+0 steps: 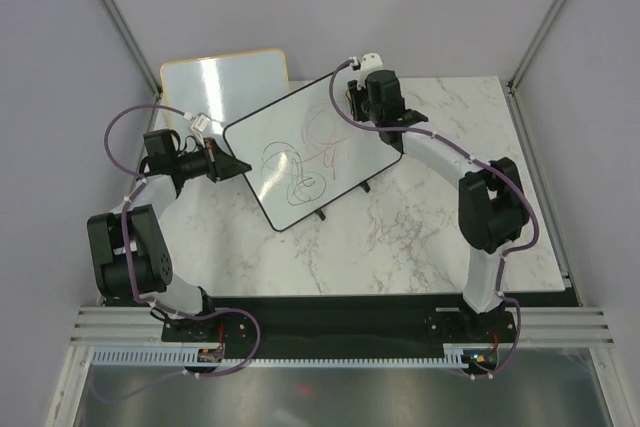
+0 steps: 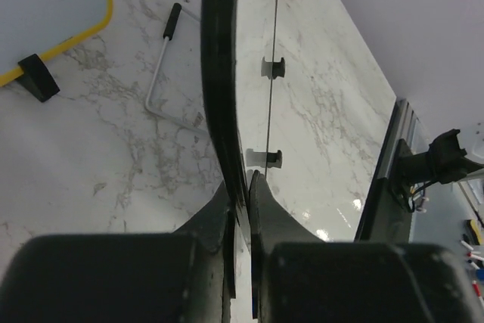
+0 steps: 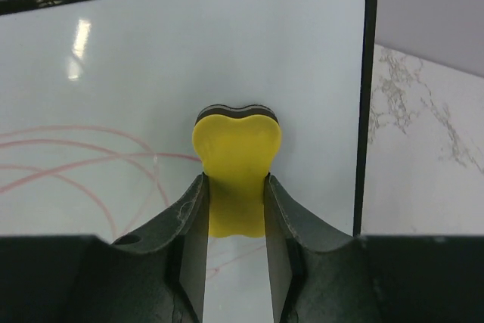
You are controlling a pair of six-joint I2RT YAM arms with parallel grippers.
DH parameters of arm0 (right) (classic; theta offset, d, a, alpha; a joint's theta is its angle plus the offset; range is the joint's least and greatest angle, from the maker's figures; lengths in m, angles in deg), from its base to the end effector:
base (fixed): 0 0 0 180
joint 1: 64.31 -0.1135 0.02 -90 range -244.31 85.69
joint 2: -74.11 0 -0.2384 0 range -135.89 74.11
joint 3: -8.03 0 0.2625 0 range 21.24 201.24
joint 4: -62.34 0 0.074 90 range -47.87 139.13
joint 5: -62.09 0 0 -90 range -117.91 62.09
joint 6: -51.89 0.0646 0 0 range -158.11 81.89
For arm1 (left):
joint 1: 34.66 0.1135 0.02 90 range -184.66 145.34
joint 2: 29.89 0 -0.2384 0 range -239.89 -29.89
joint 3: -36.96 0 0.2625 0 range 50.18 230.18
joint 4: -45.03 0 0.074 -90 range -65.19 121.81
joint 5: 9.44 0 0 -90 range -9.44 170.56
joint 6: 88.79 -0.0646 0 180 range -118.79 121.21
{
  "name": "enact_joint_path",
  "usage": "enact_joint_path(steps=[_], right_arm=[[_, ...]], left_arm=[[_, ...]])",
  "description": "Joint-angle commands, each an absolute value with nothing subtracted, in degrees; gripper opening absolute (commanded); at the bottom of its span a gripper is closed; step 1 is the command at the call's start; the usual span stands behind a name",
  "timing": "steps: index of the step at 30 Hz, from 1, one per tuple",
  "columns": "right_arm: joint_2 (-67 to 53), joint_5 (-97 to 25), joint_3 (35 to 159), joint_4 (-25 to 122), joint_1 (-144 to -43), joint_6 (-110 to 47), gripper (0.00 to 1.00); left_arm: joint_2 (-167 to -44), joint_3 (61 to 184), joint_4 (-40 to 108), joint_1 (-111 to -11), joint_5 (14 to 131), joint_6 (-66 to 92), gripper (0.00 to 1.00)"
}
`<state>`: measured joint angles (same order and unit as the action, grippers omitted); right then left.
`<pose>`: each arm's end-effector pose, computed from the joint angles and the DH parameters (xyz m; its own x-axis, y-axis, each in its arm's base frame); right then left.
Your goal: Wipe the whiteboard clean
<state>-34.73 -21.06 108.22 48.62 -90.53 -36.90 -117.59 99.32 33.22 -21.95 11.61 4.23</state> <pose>0.4378 0.2070 0.2471 -0.3485 -0.1483 -0.9255 -0.3324 0.9428 -0.0259 0.3304 0.0127 0.1807 -0.6224 -0.1598 -0.7663 0.6147 0.5063 -0.6048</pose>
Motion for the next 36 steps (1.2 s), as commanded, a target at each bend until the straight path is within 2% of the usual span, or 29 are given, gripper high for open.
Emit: enact_joint_path(steps=[1,9,16,19,26,33,36], right_arm=[[-38.8,-20.1,114.8,54.0,-93.7,-40.1,0.00],[-45.2,-18.8,116.8,56.2,-99.8,-41.1,0.00],[-51.3,-18.7,121.2,56.0,-111.9,-43.2,0.00],[-52.2,-17.4,122.6,54.8,-113.9,-43.4,0.00],[-49.3,-10.0,119.7,53.5,-109.8,-41.5,0.00],[-45.6,-8.0,114.8,52.0,-97.0,-36.7,0.00],[-44.9,-8.5,113.7,51.9,-94.6,-36.8,0.00]], left_arm=[[-119.3,101.6,33.8,-21.8,16.2,-7.1,0.02],[-119.6,103.5,30.7,-21.9,17.5,-9.5,0.02],[-119.1,103.9,29.8,-22.4,18.7,-9.8,0.02],[-119.2,104.1,29.6,-22.4,19.1,-9.7,0.02],[-119.3,104.4,29.5,-22.4,19.0,-9.4,0.02],[-119.0,104.7,29.1,-22.4,19.6,-10.0,0.02],[-118.9,104.8,28.9,-22.4,19.7,-10.5,0.02]])
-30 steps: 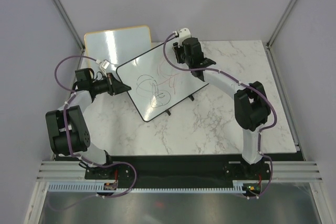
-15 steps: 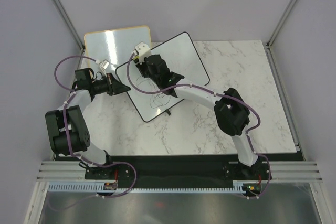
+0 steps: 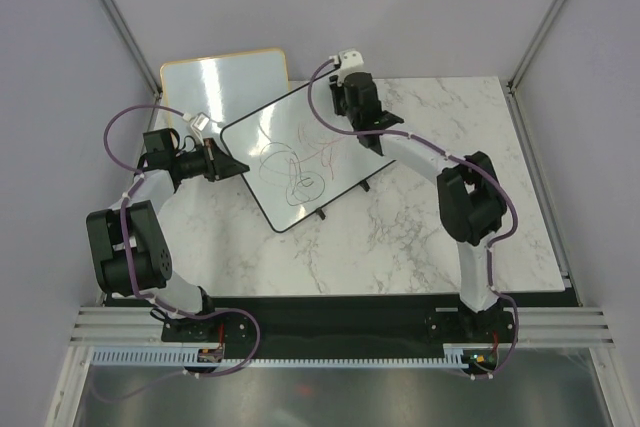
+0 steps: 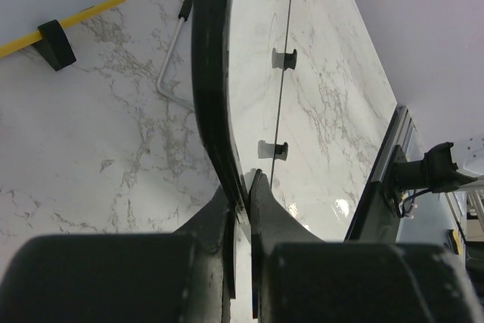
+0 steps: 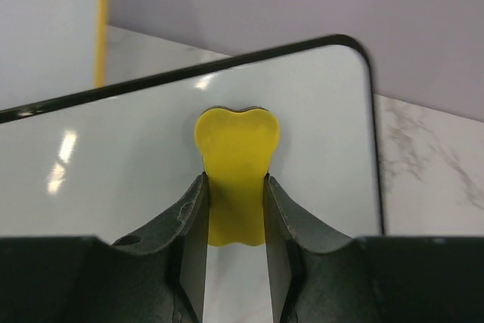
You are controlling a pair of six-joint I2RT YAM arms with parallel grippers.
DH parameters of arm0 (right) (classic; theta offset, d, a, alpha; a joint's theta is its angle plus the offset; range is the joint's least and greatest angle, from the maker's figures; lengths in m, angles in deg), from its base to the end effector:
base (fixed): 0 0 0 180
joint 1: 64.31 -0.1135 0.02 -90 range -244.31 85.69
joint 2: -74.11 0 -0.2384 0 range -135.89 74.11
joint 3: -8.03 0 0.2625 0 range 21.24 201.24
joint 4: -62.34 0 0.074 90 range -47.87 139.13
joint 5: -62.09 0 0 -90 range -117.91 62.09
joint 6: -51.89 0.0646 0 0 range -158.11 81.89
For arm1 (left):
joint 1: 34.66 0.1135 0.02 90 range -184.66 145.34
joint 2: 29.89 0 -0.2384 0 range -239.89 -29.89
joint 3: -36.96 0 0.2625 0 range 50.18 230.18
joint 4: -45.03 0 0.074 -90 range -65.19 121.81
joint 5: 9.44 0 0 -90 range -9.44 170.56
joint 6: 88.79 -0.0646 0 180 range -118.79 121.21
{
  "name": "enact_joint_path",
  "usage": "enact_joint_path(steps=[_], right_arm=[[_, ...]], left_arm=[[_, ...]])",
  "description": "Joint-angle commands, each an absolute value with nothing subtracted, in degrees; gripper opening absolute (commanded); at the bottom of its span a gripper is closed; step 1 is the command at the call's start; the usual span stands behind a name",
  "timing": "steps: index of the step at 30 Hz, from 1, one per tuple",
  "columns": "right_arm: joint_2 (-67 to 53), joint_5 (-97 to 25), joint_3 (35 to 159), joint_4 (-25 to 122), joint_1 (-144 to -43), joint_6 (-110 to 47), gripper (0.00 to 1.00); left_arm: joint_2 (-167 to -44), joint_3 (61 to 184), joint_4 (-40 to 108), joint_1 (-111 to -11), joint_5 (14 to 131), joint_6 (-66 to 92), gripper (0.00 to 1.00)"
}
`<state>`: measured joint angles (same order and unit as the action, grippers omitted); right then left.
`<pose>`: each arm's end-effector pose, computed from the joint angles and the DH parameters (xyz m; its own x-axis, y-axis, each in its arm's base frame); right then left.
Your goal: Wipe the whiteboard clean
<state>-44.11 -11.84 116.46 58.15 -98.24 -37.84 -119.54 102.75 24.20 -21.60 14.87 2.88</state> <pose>0.4443 0.2773 0.2461 -0.2019 -0.1304 -0.9707 -0.3125 0.9479 -0.0623 0.3349 0.0172 0.1750 -0.7005 -0.1748 -0.6919 0.5179 0.5426 -0.6614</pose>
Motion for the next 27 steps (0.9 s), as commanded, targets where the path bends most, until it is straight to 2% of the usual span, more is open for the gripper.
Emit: enact_joint_path(steps=[1,8,15,19,27], right_arm=[[-44.9,-8.7,113.6,51.9,-94.7,-37.6,0.00],[-43.4,-11.2,111.7,51.9,-97.3,-36.9,0.00],[-44.3,-14.8,107.8,56.3,-111.1,-37.2,0.00],[-47.7,-16.6,111.8,56.2,-116.6,-37.3,0.00],[-48.2,-11.4,112.4,55.3,-115.6,-36.2,0.00]], left_arm=[[-119.0,104.8,28.9,-22.4,19.7,-10.6,0.02],[-118.9,105.0,28.3,-22.5,20.3,-10.9,0.02],[-118.9,105.5,27.8,-22.6,20.5,-10.8,0.02],[-118.6,105.5,27.3,-22.7,20.7,-11.0,0.02],[-118.1,105.5,27.0,-23.0,20.3,-11.1,0.02]])
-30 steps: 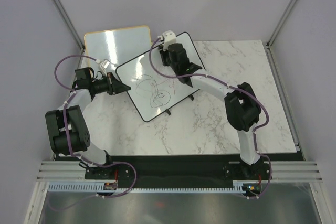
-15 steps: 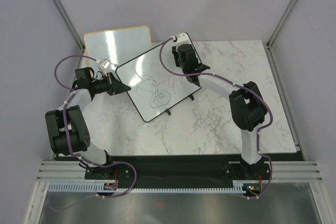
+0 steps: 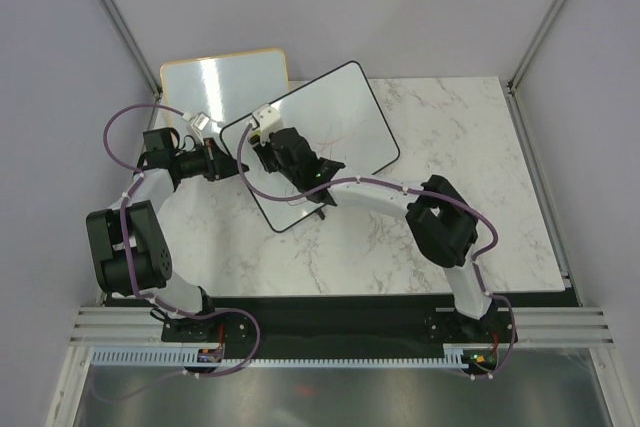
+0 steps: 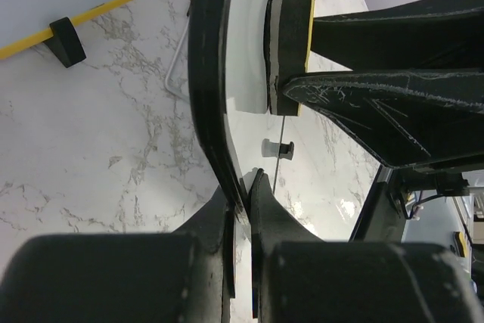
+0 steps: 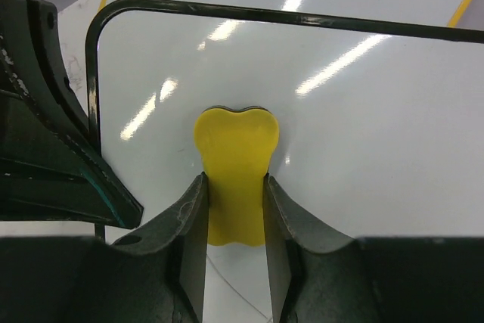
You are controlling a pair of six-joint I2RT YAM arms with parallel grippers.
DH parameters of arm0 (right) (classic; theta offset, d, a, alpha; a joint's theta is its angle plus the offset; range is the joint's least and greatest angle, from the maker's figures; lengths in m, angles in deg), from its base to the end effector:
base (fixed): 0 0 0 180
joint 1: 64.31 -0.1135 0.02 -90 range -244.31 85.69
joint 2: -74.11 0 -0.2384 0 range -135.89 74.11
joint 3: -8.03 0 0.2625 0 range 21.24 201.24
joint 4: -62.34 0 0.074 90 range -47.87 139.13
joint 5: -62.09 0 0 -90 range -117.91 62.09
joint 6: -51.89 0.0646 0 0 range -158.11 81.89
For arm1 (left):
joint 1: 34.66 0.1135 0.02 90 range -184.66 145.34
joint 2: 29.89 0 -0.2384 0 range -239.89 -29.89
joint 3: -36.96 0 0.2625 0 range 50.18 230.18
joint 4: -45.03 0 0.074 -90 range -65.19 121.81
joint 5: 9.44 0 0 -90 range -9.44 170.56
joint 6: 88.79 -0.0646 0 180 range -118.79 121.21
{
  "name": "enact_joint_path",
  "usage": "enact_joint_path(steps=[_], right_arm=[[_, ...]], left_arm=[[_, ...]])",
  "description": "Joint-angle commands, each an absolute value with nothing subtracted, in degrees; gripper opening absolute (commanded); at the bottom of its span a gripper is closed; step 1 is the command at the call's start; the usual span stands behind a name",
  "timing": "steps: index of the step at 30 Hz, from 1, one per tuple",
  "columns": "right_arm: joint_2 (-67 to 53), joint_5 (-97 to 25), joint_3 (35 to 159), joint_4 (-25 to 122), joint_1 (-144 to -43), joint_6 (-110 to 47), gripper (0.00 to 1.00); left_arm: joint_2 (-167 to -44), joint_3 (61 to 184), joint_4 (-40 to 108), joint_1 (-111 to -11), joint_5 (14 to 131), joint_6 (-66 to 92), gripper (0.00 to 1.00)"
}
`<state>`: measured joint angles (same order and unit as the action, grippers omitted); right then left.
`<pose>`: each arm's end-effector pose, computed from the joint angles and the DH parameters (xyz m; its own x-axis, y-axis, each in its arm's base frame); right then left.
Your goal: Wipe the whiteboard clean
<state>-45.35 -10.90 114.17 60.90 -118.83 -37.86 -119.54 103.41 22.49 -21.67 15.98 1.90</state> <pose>0.3195 0.4157 0.2260 -0.1506 -0.2040 -0.9673 -0.6139 0.7863 -0.0703 0.3355 0.0175 0.1756 -0.7040 -0.1677 -0.6901 0.5093 0.5580 -0.6552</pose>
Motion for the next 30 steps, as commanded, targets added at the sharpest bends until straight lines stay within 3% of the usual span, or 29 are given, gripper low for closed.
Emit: enact_joint_path(steps=[1,11,15,19,30], right_arm=[[-47.6,-9.5,111.3,54.9,-114.9,-35.7,0.00],[-40.0,-4.4,103.1,55.2,-97.0,-33.8,0.00],[-40.5,-5.3,103.4,55.5,-95.4,-34.3,0.00],[-41.5,-7.5,104.1,56.0,-98.0,-34.3,0.00],[-45.9,-13.8,105.3,61.9,-117.9,-33.0,0.00]], left_arm=[[-118.1,105.5,26.9,-23.0,20.3,-11.1,0.02],[-118.1,105.9,26.5,-23.0,20.3,-11.4,0.02],[-118.1,106.0,26.3,-23.0,20.4,-11.4,0.02],[-118.3,106.0,26.2,-23.0,20.5,-11.5,0.02],[-118.2,106.1,25.7,-23.1,20.8,-11.6,0.02]])
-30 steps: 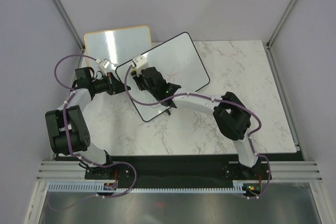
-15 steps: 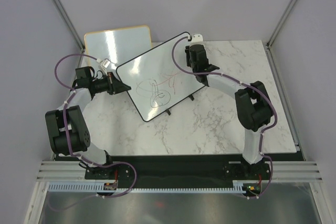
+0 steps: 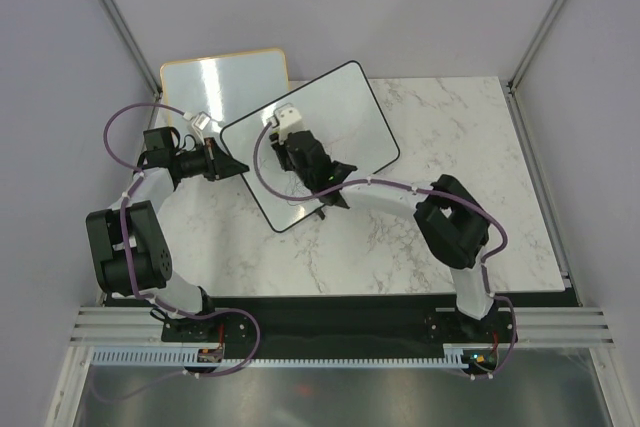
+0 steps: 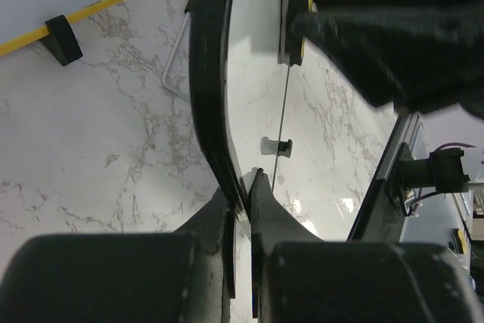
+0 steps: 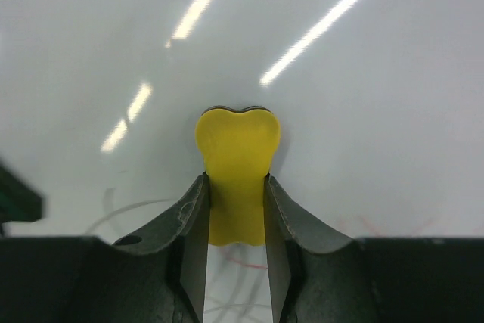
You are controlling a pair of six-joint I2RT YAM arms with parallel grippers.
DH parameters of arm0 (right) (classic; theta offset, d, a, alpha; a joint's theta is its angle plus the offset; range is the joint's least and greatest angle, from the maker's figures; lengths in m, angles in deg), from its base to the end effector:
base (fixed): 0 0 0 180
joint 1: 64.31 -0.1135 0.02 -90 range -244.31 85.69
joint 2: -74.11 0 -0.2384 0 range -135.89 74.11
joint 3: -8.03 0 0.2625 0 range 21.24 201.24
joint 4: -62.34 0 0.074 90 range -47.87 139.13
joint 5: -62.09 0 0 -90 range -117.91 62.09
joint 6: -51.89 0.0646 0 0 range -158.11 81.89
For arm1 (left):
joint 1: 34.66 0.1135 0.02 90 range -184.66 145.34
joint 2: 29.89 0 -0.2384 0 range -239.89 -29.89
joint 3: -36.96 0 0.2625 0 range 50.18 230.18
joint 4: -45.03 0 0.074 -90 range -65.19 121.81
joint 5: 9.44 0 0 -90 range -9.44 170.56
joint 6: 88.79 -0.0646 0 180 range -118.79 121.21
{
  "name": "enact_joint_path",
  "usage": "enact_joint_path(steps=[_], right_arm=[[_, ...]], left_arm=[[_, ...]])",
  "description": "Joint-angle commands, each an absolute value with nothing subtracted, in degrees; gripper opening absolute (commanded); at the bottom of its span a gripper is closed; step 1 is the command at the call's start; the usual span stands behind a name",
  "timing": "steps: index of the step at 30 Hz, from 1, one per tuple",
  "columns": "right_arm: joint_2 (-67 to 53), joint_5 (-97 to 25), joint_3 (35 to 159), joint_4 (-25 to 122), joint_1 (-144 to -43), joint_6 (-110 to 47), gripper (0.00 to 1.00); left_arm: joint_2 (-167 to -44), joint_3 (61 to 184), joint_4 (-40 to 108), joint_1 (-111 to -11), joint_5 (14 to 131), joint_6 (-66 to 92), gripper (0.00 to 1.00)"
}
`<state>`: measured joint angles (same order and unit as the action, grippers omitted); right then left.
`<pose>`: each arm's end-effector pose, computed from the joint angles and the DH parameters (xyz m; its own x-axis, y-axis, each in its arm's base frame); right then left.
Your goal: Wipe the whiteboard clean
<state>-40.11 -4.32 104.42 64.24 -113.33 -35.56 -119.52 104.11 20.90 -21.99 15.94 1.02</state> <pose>0.3446 0.3573 0.2140 -0.1994 -0.1673 -0.9655 -0.4310 0.8998 -0.0669 0.3356 0.0156 0.1776 -0.7073 -0.1576 -0.6891 0.5139 0.5548 -0.6543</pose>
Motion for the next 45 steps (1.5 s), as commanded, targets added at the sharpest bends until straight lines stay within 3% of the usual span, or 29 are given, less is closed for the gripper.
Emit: enact_joint_path(steps=[1,7,17,23,28,41,45], right_arm=[[-47.1,-14.5,106.2,61.5,-118.4,-32.8,0.00],[-46.8,-10.6,106.3,61.4,-117.7,-31.5,0.00],[-37.3,-2.4,91.0,62.7,-100.8,-28.5,0.00],[-34.7,-2.5,87.2,63.1,-96.5,-28.6,0.00],[-35.5,-5.2,88.0,63.4,-98.7,-28.1,0.00],[-45.9,-11.9,99.4,65.6,-120.6,-28.4,0.00],[-47.1,-11.7,102.0,64.4,-121.2,-28.0,0.00]], left_arm=[[-118.0,106.1,25.7,-23.1,20.8,-11.6,0.02],[-117.8,105.9,25.3,-23.1,20.8,-11.8,0.02],[-117.8,106.2,25.1,-23.2,20.7,-12.1,0.02],[-117.6,106.1,25.0,-23.2,20.6,-12.4,0.02],[-117.7,106.1,25.1,-23.2,20.8,-12.4,0.02],[-117.8,106.2,25.0,-23.2,20.8,-12.2,0.02],[-117.6,106.2,25.0,-23.3,20.7,-12.2,0.02]])
